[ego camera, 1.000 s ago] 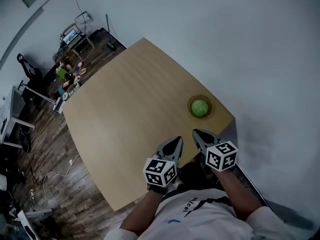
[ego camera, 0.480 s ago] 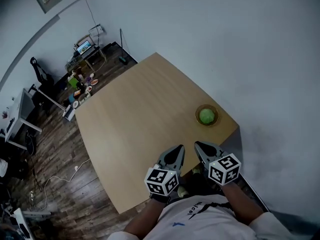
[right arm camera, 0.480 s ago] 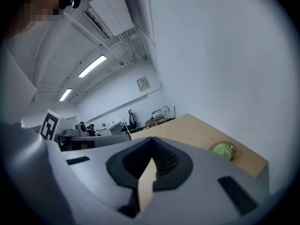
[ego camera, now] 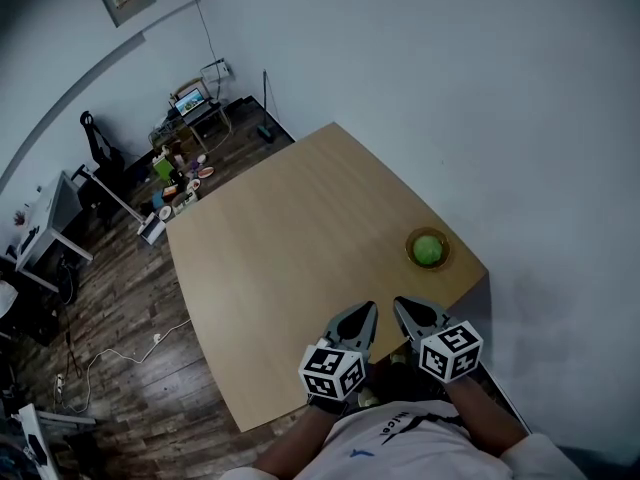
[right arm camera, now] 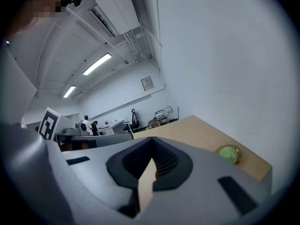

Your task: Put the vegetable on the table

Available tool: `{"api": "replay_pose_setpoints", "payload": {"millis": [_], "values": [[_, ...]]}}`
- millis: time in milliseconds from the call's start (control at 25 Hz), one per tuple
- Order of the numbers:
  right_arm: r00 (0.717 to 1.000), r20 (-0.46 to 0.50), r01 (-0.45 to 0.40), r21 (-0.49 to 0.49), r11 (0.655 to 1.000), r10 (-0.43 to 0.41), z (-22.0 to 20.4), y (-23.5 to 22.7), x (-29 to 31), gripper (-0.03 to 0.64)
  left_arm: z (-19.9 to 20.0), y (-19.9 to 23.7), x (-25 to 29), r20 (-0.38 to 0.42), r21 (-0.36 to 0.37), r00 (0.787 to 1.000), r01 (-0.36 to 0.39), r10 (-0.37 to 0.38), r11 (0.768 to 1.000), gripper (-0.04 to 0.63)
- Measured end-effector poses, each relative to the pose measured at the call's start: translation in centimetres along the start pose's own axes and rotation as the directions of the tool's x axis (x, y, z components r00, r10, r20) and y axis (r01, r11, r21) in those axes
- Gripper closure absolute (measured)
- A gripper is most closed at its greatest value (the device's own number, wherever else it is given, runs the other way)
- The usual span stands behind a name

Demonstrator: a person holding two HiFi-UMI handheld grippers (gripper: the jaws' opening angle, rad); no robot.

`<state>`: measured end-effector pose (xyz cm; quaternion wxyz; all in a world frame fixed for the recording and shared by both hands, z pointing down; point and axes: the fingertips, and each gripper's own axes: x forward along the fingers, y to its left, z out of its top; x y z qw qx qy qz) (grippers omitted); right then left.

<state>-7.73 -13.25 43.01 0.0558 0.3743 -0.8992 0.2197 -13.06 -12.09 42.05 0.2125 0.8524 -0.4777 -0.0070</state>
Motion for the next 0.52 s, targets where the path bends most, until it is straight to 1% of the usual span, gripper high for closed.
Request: {"api": "replay_pose_setpoints", "payload": {"millis": [280, 520], "values": [[1.0, -0.006, -0.007, -0.003, 1.0, 0.007, 0.1, 0.3, 1.2, 0.604, 0.5, 1.0, 0.0, 0.003, 0.003, 1.0, -0.003, 0.003, 1.0, 0.583], [1.0, -0.011, -0.007, -0.016, 1.0, 0.006, 0.0, -0.7, 1.9, 0.604, 0.1, 1.2, 1.2, -0.002, 0.006, 1.0, 0.002, -0.002, 1.0, 0.583]]}}
